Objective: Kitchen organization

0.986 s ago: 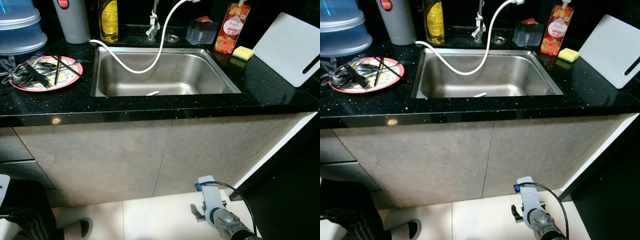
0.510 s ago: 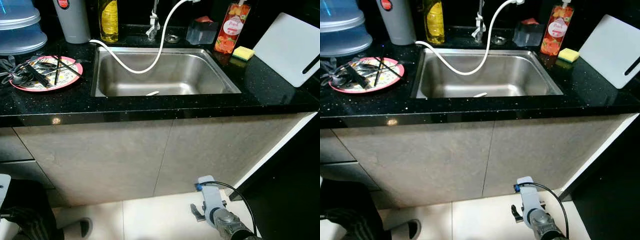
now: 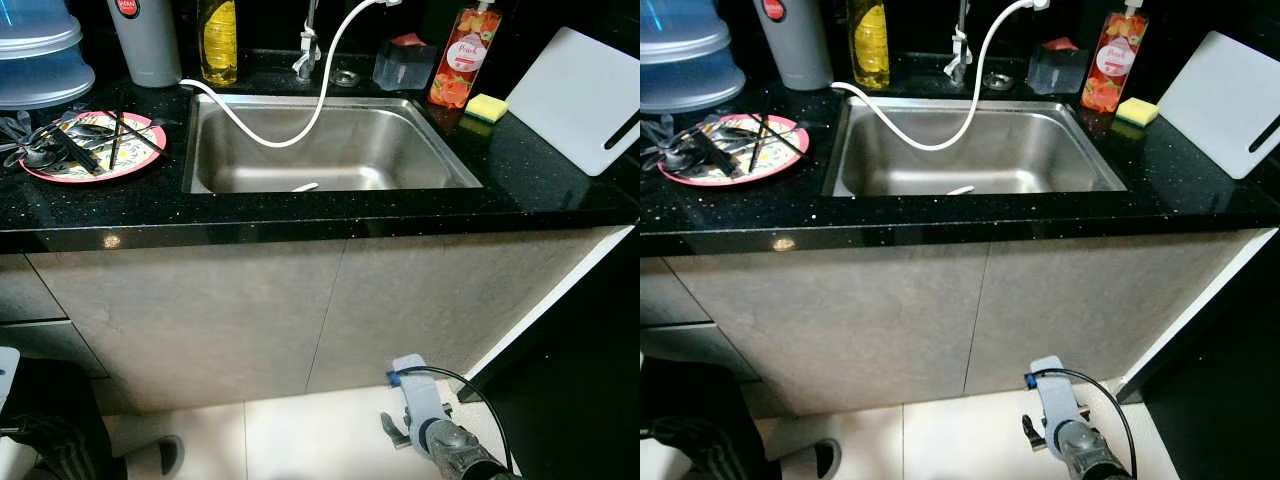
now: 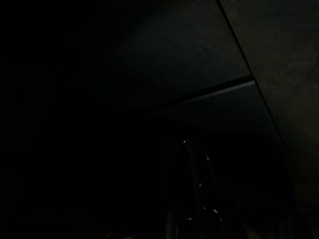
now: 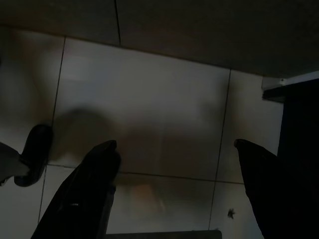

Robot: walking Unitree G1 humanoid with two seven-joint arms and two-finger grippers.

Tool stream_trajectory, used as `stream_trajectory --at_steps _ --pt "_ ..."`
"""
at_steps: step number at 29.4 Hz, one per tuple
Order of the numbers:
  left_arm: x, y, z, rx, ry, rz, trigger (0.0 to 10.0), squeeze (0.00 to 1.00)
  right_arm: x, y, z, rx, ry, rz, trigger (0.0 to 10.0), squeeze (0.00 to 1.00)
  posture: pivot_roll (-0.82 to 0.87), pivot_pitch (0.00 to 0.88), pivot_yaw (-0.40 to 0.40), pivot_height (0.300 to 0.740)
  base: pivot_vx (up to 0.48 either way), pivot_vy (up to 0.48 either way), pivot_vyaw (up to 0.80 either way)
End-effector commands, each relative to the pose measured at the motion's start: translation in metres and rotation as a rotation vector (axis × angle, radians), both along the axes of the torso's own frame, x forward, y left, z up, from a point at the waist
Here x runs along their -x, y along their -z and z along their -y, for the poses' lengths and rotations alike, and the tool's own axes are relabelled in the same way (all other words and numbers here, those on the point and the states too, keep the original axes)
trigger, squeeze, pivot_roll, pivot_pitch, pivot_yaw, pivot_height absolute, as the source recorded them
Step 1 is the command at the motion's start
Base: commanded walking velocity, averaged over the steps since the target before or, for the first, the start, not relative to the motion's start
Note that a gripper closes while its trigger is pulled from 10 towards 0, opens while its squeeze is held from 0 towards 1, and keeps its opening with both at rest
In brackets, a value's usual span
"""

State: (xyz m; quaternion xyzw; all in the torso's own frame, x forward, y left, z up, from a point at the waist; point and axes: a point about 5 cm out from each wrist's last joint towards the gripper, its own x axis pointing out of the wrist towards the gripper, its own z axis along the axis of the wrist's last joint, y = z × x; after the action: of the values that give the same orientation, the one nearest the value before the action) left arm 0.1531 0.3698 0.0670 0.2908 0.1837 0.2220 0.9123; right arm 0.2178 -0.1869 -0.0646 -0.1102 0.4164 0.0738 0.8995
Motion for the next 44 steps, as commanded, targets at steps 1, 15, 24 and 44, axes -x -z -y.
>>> stream_trajectory --at_steps 1,15,24,44 --pt "0.003 -0.002 -0.005 -0.026 -0.001 -0.023 10.0 0.0 0.004 0.002 0.005 0.01 0.016 -0.019 10.0 0.0 0.3 0.0 -0.063 0.74 0.0 0.0 0.0" --pt "0.007 0.003 -0.005 0.001 -0.005 -0.056 10.0 0.0 0.001 0.001 -0.002 -0.01 0.0 -0.009 10.0 0.0 0.31 0.0 -0.066 0.74 0.0 0.0 0.0" --pt "0.008 0.002 -0.005 -0.021 -0.022 -0.036 10.0 0.0 -0.004 -0.002 -0.002 -0.003 -0.014 -0.001 10.0 0.0 0.32 0.0 -0.087 0.74 0.0 0.0 0.0" --pt "0.0 0.004 0.002 -0.035 0.125 -0.11 10.0 0.0 -0.004 -0.001 -0.005 -0.012 0.001 0.001 10.0 0.0 0.32 0.0 -0.078 0.74 0.0 0.0 0.0"
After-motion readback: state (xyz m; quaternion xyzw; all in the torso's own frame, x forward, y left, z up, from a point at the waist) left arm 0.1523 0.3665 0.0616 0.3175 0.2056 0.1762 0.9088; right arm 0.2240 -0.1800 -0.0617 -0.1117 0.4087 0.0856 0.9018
